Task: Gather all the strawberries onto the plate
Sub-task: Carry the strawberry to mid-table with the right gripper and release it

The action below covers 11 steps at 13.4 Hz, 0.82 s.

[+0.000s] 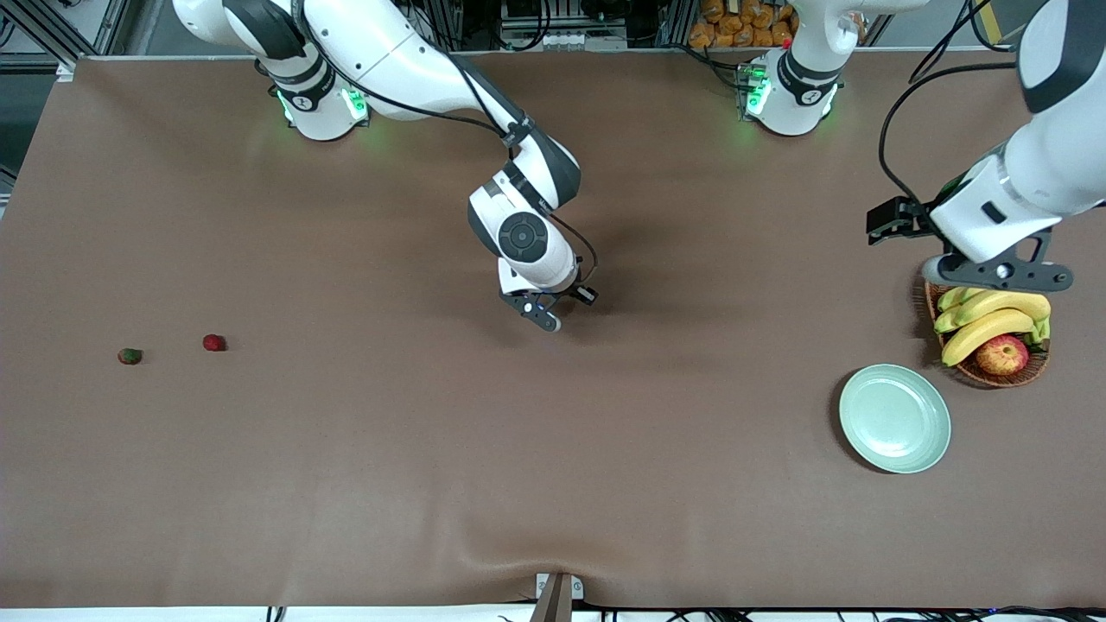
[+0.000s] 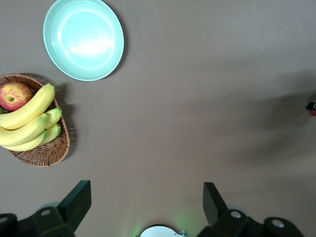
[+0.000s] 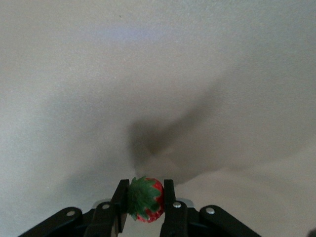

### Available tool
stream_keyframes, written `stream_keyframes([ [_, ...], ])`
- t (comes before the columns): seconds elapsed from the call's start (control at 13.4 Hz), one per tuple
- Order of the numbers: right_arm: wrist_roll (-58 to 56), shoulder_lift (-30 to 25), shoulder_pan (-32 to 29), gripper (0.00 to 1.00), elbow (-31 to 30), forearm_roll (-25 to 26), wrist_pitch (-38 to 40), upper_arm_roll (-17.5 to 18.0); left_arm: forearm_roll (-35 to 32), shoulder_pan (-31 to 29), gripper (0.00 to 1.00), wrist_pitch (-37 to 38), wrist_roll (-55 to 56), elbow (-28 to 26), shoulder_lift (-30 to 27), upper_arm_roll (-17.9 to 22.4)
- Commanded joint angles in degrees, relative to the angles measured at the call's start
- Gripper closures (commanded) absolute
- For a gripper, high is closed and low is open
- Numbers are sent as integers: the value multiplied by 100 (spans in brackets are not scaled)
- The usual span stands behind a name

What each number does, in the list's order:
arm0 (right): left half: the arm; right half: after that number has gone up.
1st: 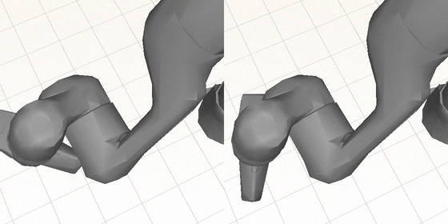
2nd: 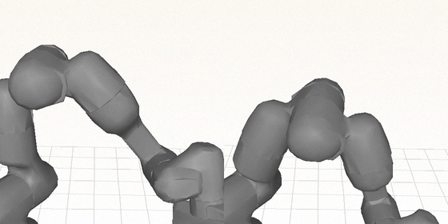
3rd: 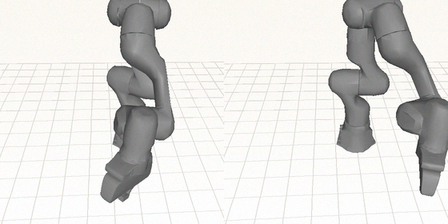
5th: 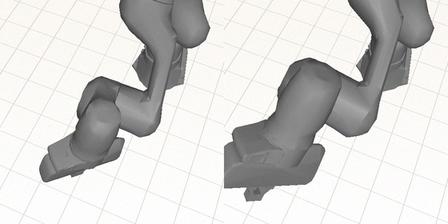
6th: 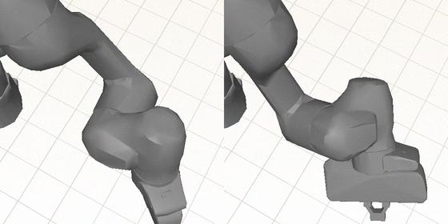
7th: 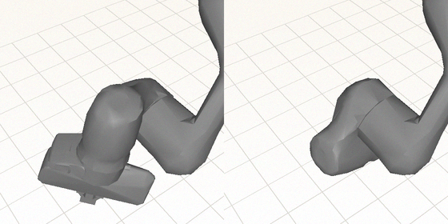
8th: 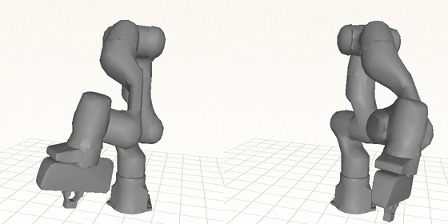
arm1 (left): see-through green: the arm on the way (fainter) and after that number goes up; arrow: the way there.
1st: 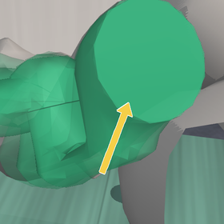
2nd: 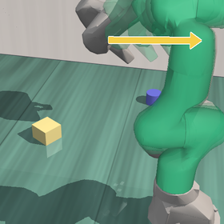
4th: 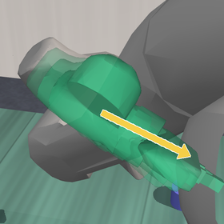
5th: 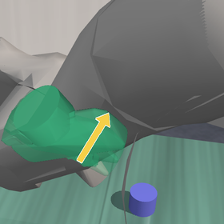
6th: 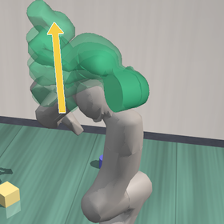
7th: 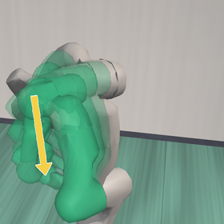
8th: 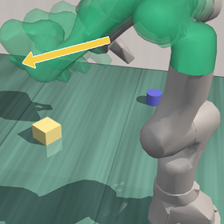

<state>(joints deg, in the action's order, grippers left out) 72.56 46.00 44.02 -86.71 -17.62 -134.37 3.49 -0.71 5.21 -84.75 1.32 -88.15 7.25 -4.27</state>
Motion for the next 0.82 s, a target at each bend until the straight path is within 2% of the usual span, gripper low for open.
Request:
stream_keyframes([
  [0.0, 154, 269, 54, 100, 408, -31, 16, -85, 89, 208, 0, 21, 26, -8, 303, 14],
  [0.07, 154, 322, 72, 94, 444, -23, 7, -94, 124, 235, 0, -49, 26, -87, 312, 5],
  [0.15, 154, 331, 98, 58, 444, -31, -1, -155, 307, 235, 0, -180, 26, -184, 303, 14],
  [0.22, 154, 331, 98, 27, 444, -23, -2, -164, 404, 226, 0, -312, 26, -263, 303, 14],
  [0.3, 197, 331, 98, 8, 444, -23, 7, -164, 414, 226, 0, -427, 26, -342, 303, 14],
  [0.37, 198, 322, 98, 0, 462, -14, 25, -173, 423, 235, 0, -584, 35, -439, 303, 5],
  [0.52, 198, 217, 37, 0, 610, 153, 252, -191, 431, 253, 0, -910, 96, -676, 303, -21],
  [0.75, 189, 129, -165, 0, 1347, 153, 1769, -418, 581, 244, 0, -1411, 149, -1018, 303, -188],
])
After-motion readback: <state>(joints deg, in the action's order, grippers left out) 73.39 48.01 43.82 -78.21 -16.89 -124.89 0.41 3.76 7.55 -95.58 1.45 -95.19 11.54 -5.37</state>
